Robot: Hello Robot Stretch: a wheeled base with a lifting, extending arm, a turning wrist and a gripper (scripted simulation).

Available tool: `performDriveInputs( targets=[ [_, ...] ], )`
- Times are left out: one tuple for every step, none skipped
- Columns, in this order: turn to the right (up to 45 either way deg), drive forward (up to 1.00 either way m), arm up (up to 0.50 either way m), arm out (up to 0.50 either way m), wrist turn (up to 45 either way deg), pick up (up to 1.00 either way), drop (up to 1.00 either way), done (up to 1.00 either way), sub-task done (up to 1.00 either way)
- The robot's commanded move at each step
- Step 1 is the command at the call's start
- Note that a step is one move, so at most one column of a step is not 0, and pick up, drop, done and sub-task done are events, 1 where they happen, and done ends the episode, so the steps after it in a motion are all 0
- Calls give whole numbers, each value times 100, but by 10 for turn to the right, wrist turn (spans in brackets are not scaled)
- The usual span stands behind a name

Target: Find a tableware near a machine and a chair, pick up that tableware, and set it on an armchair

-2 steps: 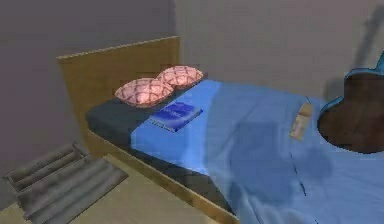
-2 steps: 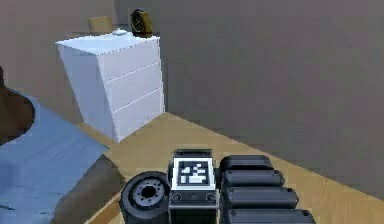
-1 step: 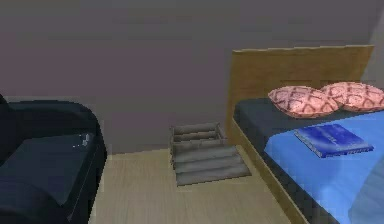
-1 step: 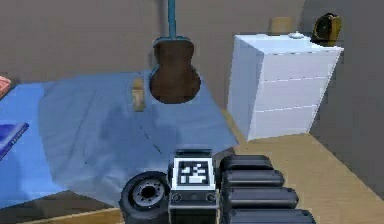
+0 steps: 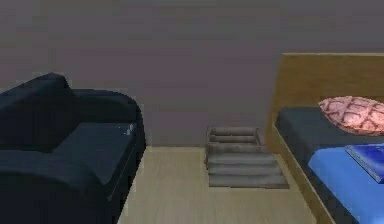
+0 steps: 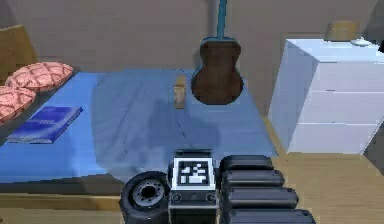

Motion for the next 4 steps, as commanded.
performDriveInputs(
  targets=[
    [0,5,0,0,0,0,0,0,0],
    [-120,0,0,0,0,0,0,0,0],
    [0,85,0,0,0,0,0,0,0],
    [450,0,0,0,0,0,0,0,0]
  ],
)
